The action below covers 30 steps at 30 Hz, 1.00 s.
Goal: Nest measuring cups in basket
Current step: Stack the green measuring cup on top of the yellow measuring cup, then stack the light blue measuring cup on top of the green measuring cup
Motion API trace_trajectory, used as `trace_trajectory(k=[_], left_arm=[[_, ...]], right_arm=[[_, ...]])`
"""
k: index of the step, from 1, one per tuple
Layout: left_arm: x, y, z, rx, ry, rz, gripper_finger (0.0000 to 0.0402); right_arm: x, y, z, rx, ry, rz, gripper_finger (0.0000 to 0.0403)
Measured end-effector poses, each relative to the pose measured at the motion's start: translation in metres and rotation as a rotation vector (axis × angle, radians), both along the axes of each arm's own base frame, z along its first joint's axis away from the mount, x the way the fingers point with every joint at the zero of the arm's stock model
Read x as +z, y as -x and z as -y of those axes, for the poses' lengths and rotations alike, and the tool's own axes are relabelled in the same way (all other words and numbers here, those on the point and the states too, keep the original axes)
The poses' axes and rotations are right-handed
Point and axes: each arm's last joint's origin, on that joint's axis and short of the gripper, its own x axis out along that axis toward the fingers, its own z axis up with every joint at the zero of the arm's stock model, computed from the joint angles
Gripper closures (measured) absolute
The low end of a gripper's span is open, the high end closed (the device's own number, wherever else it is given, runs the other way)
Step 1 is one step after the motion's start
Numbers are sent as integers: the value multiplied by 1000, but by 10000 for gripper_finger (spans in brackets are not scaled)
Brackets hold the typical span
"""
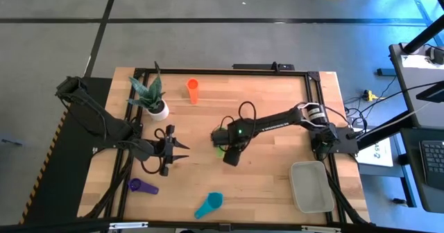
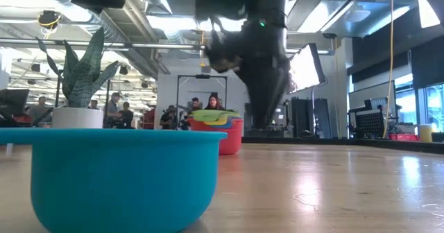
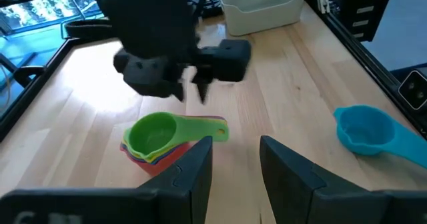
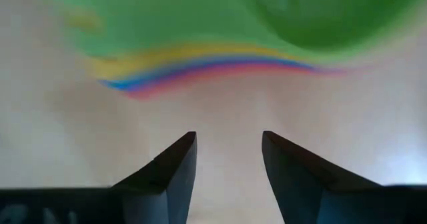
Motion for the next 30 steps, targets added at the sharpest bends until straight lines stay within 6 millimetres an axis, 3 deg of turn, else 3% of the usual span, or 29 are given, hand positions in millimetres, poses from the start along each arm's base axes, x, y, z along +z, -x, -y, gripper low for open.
trace_trajectory(k=[9,14,18,23,30], left_arm=[[-2,-2,-1,21,6,-10,282],[-5,-4,-6,50,-12,-30,282],[-5,-5,-7,35,10,-40,282],[-7,-4,-5,-24,62,-83,282],[-10,-2,-7,32,134,-111,282]], right_arm=[[8,20,5,7,136,-156,229],[36,25,22,-9,247,-64,229],[66,24,27,-12,195,129,229],[89,21,0,148,-37,315,229],[94,22,-59,308,-94,441,229]])
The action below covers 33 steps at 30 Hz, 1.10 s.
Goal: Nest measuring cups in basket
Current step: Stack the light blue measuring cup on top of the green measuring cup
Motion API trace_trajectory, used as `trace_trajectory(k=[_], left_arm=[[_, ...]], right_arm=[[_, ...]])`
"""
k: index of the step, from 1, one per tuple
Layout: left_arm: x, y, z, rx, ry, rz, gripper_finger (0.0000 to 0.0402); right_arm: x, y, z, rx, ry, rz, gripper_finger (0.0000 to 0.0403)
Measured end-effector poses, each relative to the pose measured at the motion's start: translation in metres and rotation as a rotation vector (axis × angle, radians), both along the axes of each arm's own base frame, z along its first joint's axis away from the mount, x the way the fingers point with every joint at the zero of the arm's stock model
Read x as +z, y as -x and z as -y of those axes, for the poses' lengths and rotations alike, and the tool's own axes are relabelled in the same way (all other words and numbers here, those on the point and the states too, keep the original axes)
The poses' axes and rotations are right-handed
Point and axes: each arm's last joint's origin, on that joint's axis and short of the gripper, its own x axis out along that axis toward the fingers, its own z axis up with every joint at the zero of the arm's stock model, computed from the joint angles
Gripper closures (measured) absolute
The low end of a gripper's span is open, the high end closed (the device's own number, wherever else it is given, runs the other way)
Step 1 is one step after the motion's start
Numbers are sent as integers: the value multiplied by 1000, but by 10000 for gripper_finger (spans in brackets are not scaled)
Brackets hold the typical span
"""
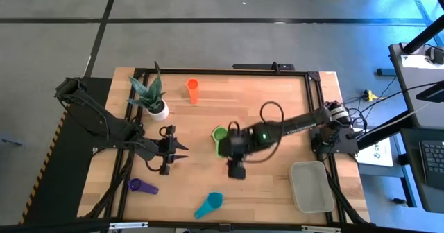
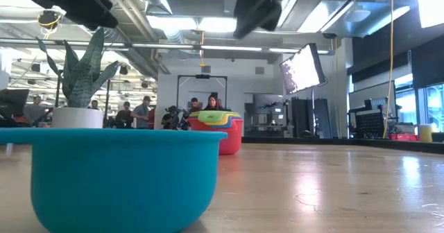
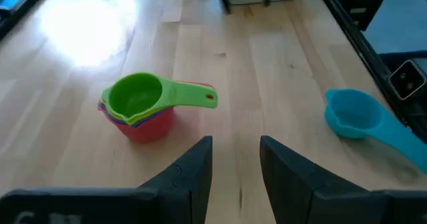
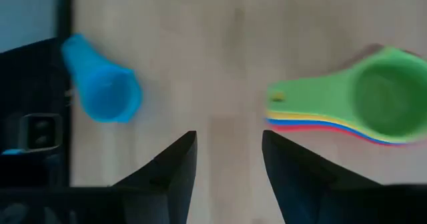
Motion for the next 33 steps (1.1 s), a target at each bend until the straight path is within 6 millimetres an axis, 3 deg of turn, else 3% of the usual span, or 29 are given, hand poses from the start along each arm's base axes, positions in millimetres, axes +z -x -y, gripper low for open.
trace_trajectory(k=[9,14,23,28,33], left_arm=[[3,4,12,-24,173,10,282],[7,12,28,-22,160,86,282],[11,27,44,23,195,160,282],[11,32,48,38,180,181,282],[12,33,49,32,188,187,282]], right_arm=[[5,4,-60,72,-48,163,229],[-10,0,-90,97,-90,203,229],[-47,-14,-125,107,-173,234,229],[-70,-16,-131,91,-155,166,229],[-85,-21,-120,12,-133,90,229]])
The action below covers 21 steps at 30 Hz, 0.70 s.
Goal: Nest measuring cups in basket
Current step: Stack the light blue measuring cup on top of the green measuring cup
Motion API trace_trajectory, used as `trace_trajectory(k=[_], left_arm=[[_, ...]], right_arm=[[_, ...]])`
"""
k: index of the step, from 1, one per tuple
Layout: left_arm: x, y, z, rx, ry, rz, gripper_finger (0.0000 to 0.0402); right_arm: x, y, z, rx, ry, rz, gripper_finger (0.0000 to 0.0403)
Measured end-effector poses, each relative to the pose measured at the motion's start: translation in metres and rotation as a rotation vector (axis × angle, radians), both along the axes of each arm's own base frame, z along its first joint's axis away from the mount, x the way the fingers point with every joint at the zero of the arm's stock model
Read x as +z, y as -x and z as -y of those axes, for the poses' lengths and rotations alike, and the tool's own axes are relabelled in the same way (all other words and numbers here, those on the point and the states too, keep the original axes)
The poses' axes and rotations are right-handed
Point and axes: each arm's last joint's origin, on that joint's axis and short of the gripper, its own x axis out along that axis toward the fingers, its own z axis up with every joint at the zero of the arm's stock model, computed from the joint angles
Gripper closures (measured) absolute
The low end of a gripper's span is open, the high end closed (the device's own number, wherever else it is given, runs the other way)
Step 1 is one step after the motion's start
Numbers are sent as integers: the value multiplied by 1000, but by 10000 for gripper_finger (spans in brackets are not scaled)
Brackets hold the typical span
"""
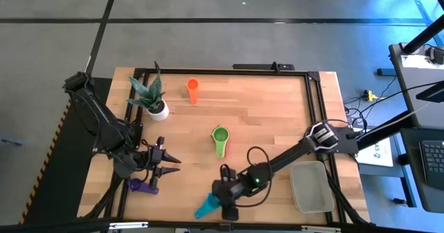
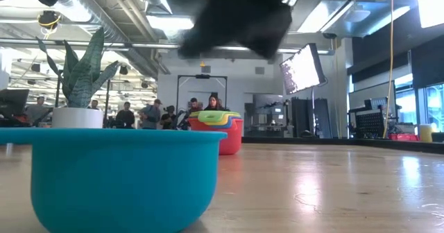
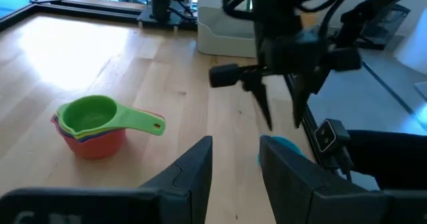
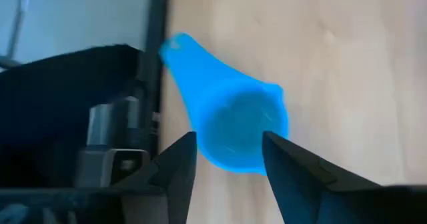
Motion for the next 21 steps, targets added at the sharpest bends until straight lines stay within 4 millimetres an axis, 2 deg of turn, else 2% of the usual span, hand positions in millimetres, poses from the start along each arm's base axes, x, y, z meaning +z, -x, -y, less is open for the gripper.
trace_trajectory(k=[7,21], left_arm=[[1,0,-1,15,-25,12,282],[0,0,0,9,-40,11,282]], right_arm=[[-23,-4,18,-121,-24,-174,229],[-22,-13,22,-137,-54,-117,229]])
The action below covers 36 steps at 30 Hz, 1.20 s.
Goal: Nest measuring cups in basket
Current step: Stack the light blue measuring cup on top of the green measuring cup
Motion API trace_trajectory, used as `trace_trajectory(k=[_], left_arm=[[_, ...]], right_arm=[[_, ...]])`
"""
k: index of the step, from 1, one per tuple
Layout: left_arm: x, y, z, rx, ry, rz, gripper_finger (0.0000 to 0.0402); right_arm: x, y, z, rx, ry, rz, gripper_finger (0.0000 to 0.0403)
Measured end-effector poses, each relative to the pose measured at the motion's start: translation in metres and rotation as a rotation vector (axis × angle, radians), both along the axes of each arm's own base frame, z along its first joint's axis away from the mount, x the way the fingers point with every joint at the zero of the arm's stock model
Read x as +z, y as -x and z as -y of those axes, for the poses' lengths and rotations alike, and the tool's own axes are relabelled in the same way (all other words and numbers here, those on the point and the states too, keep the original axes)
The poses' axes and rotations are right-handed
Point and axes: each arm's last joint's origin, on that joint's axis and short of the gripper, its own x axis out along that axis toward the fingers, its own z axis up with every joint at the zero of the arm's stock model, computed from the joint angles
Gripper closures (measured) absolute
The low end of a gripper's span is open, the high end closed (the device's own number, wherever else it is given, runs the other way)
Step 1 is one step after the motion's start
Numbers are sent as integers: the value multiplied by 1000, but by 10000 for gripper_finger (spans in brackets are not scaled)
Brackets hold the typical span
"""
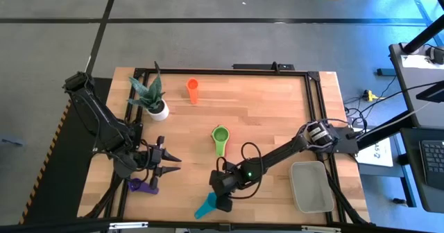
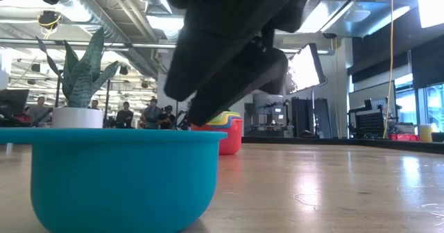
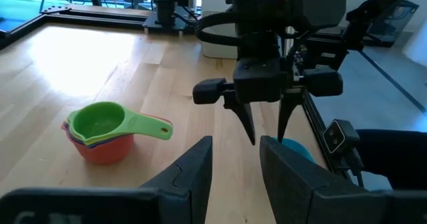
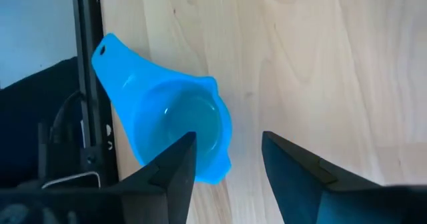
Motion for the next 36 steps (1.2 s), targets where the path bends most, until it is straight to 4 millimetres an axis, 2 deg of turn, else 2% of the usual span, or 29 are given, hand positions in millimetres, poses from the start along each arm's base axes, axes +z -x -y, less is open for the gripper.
trace_trajectory(k=[6,17,20,24,26,32,36], left_arm=[[0,0,0,-2,-2,0,282],[0,0,0,-8,3,-3,282],[0,1,1,-10,4,-3,282],[0,3,3,-24,4,-3,282],[0,3,3,-27,4,-2,282],[0,5,5,-28,6,0,282],[0,5,5,-27,6,0,282]], right_arm=[[-15,-4,-3,2,-1,-6,229],[-29,-7,-6,7,2,-3,236],[-35,-8,-9,18,3,-11,273],[-42,-6,-11,55,9,-37,375],[-42,-5,-13,64,16,-34,384],[-28,2,-10,99,70,-30,388],[9,7,3,97,170,38,388]])
